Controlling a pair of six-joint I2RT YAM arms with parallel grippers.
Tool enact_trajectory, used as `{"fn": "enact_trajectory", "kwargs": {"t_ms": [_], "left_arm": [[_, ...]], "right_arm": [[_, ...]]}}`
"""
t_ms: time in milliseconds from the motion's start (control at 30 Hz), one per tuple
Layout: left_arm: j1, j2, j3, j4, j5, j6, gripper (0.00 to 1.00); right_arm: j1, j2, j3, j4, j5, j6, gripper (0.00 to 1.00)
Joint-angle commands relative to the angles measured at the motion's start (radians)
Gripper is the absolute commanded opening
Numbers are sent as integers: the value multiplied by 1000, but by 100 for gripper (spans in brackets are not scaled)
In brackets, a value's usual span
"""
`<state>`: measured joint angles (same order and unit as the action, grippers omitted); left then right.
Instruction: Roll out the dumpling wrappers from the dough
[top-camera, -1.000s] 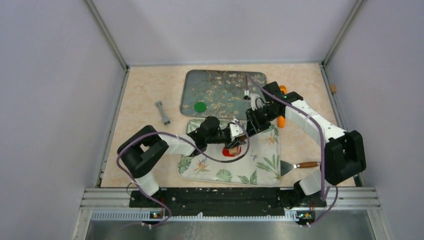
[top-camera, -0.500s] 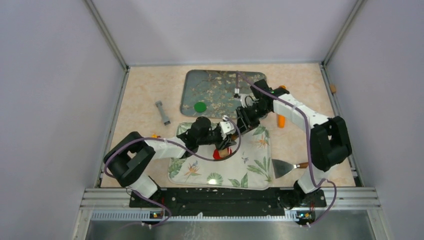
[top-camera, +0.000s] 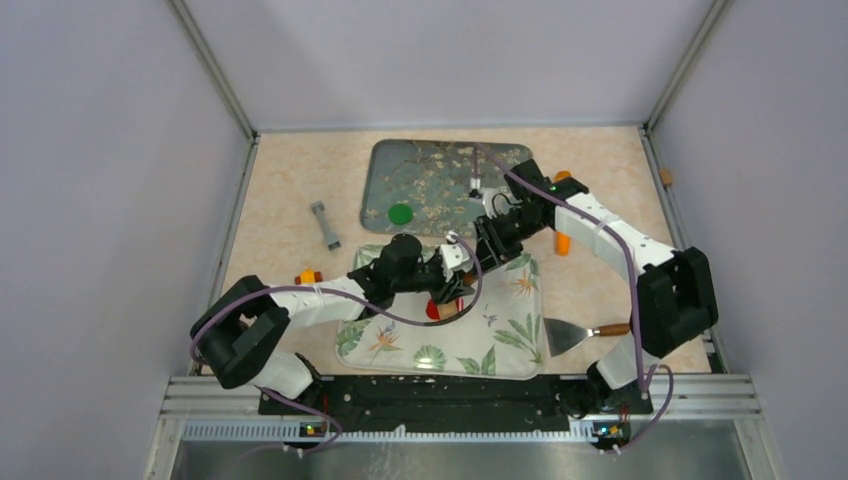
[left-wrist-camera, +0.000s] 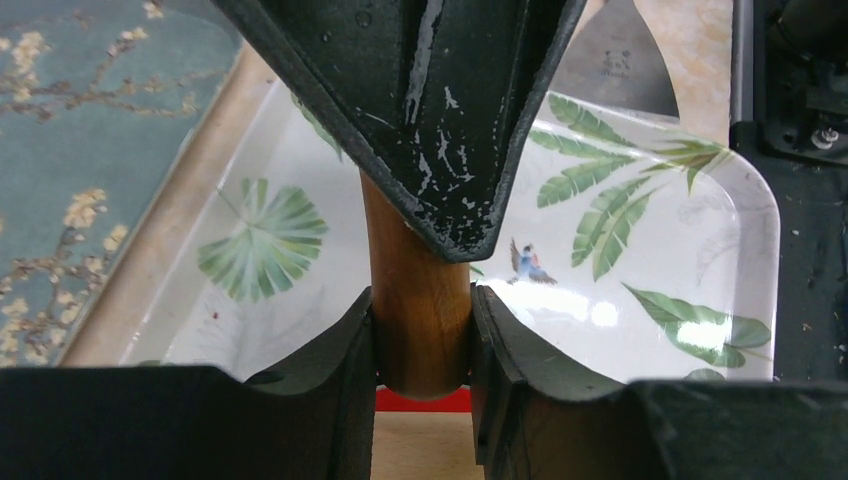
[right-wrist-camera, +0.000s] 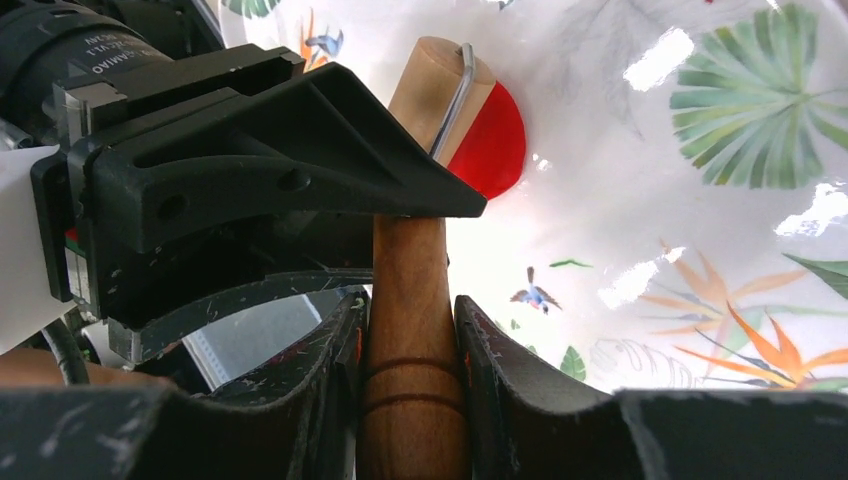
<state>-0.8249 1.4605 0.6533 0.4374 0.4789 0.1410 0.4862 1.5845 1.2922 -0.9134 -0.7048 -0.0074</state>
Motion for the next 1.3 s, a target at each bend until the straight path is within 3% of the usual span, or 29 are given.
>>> {"fn": "enact_trajectory", "kwargs": {"t_ms": [0, 400, 567, 833, 1033, 1267], "left_arm": [[4, 6, -55, 36, -41, -29, 0], [4, -22, -243, 37, -171, -133, 0], [4, -47, -236, 5, -216, -132, 0], [1, -351, -141, -136, -147, -63, 0], [-54, -174, -70, 35, -114, -108, 0], [-91, 20, -39, 178, -117, -22, 0]], "right_arm": [[35, 8, -33, 83, 52, -49, 0], [181, 165, -101, 213, 213, -58, 0], [225, 202, -80, 262, 201, -26, 0], [208, 118, 180, 131, 44, -77, 0], [114, 10, 75, 54, 128, -125, 0], [77, -20, -23, 107, 213, -120, 0]]}}
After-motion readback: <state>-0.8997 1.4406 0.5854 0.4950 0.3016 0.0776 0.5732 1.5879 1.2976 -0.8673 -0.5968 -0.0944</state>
